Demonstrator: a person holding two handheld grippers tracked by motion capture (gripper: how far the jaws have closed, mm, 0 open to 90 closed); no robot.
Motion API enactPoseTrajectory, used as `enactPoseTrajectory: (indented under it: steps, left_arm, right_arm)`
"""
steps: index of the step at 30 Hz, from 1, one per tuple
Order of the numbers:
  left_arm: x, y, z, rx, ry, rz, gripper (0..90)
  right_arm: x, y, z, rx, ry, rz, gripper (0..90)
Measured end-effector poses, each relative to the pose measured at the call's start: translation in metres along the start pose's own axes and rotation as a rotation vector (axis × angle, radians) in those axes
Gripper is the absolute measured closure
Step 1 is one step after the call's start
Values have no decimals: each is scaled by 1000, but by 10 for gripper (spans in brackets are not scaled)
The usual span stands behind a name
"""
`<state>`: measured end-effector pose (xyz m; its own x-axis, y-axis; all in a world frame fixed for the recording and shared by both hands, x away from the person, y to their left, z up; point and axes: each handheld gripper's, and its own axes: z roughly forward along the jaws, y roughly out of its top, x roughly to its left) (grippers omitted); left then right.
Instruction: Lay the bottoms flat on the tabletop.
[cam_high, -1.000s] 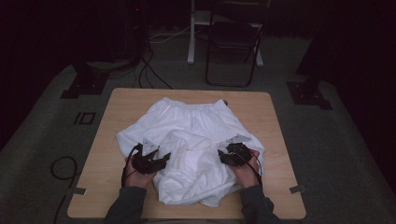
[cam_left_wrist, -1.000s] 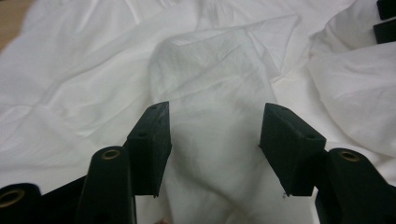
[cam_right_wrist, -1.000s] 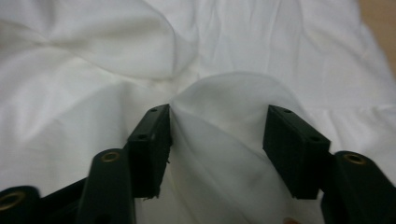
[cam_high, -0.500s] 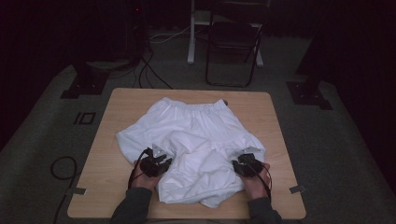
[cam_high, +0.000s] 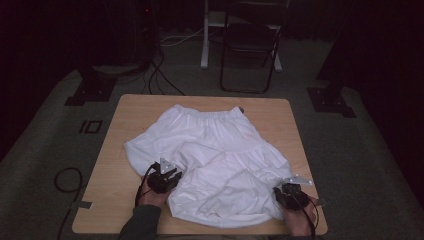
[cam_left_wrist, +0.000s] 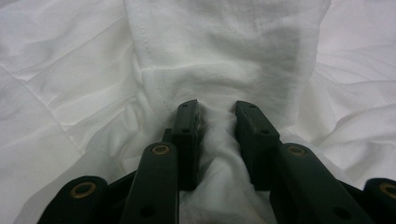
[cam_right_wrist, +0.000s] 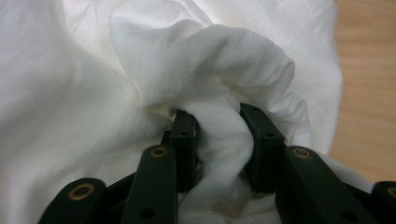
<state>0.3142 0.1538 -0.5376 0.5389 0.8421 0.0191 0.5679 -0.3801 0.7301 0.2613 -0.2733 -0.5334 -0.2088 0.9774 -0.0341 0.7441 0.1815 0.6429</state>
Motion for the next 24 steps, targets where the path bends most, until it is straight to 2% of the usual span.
enactPoseTrajectory:
  steps: [11,15,20,21,22,24]
  left_arm:
    - [1,-5,-3,-12,-1,-5,707]
    - [1,-6,-5,-13,-2,-13,707]
    - [0,-6,-7,-13,-2,-20,700]
    - [0,-5,-8,-13,-6,-18,693]
    - [1,-5,-9,-16,-10,-17,675]
    - [1,-5,-9,-20,-20,-9,630]
  right_arm:
    - [-22,-20,-21,-12,-38,86,678]
    - [-31,-21,-27,-34,-87,126,676]
    - [-36,-20,-34,-64,-116,148,639]
    - [-36,-19,-37,-76,-115,153,622]
    - [-36,-18,-39,-98,-93,148,595]
    - [-31,-13,-46,-138,-35,104,557]
